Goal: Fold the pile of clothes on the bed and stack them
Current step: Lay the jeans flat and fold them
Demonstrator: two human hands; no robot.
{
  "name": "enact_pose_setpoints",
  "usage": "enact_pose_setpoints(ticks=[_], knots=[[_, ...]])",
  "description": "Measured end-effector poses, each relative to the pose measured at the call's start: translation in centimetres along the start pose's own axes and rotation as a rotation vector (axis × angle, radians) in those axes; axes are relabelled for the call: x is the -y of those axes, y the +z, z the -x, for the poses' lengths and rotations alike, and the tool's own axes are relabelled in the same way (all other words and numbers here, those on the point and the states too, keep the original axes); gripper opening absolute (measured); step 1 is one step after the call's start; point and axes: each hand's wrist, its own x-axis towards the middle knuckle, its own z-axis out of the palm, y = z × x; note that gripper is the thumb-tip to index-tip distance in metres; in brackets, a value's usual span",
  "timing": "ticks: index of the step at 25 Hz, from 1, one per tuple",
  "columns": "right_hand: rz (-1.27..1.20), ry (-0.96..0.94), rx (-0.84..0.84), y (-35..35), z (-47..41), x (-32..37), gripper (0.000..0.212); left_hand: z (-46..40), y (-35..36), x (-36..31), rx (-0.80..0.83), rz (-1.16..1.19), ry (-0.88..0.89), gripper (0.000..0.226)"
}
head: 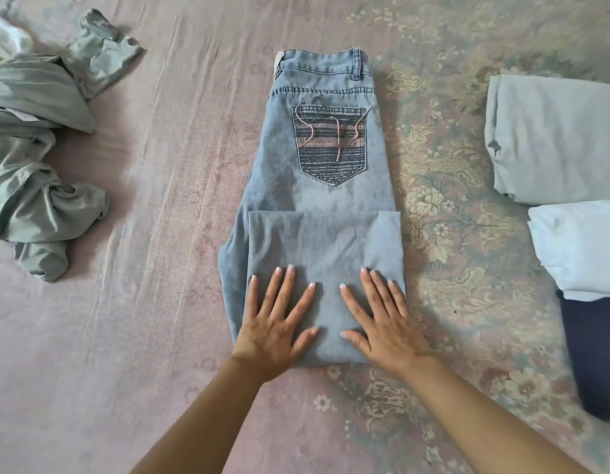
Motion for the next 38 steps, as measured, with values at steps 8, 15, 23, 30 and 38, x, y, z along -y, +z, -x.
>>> enact_pose_setpoints(ticks=[8, 15, 23, 30, 38], knots=[[0.035, -0.234, 0.072, -1.2, 2.8, -2.5, 0.103, 2.2, -1.6, 2.3, 0.015, -0.004, 0.259, 0.057], [-0.363, -0.204, 0.601, -9.0, 6.3, -2.3, 0.06, 6.3, -9.3, 0.8, 0.393, 0.451, 0.208, 0.035], [-1.318, 0.162, 0.526, -21.3, -1.5, -6.1, 0.046, 0.1, -18.9, 7.4, 0.477, 1.486, -0.328, 0.021], [-1.349, 0.729, 0.158, -7.3, -4.9, -3.0, 0.063, -1.4, -8.9, 4.9, -0.109, 1.444, -1.134, 0.046], [-1.138, 0.682, -0.463, -9.1, -7.3, -0.9, 0.034, -4.7, -9.7, 4.6, -0.523, 1.065, -0.94, 0.028]])
